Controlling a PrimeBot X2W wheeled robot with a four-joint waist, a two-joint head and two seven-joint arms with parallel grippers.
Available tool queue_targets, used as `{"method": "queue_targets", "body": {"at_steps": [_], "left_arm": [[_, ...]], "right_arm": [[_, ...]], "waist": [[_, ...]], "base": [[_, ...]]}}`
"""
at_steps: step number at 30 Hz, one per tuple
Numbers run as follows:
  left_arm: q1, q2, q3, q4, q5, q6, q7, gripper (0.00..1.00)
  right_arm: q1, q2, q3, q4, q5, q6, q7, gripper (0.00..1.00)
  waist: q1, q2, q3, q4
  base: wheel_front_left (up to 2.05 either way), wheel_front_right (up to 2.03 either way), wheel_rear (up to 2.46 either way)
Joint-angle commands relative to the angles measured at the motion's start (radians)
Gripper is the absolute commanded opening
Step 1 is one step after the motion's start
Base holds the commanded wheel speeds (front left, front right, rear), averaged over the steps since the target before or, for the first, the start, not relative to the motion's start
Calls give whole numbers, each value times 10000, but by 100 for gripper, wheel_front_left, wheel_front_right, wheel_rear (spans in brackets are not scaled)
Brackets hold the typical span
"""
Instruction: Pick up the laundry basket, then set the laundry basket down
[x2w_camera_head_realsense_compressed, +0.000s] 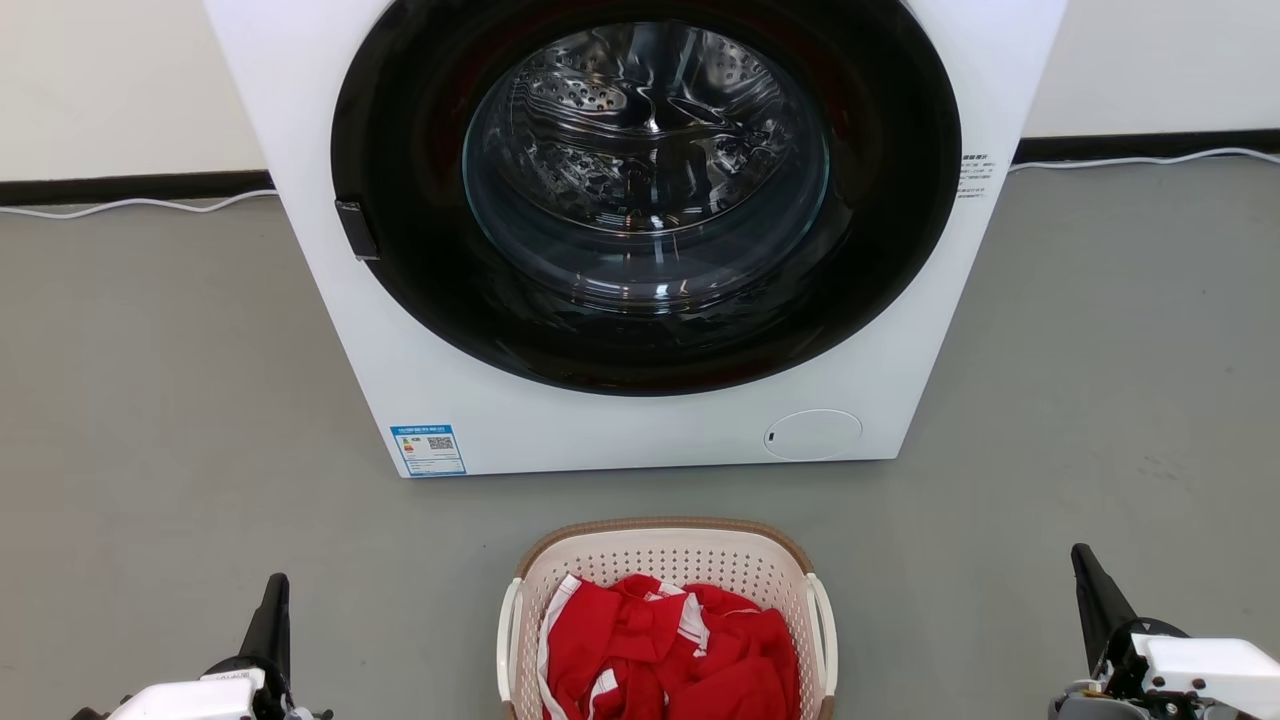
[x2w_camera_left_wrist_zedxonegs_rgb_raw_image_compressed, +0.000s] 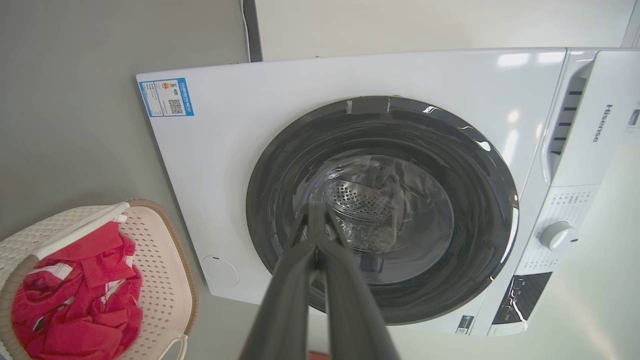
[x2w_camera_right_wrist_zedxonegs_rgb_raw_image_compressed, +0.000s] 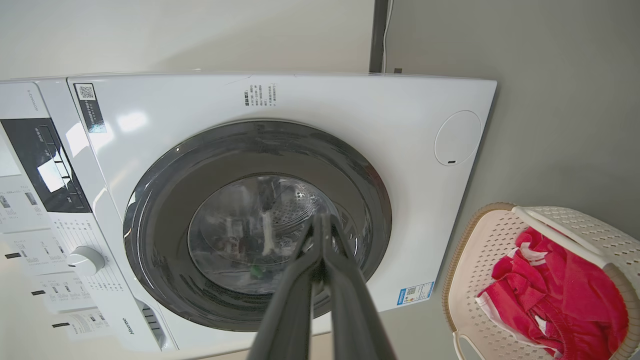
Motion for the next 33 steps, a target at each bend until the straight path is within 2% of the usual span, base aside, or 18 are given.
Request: {"method": "queue_targets", "body": {"at_steps": [1,33], "left_arm": [[-472,189,326,-214,-74,-144,35,0],[-472,189,325,-215,-75,-144,34,0]], "right_arm": [[-288,-113,163,-299,-48,31,115,0],[-294,-70,102,-295,-100,31,164,0]], "waist": [[0,-1,0,0],[0,-1,0,0]], "base": [[0,0,0],[0,0,0]]}}
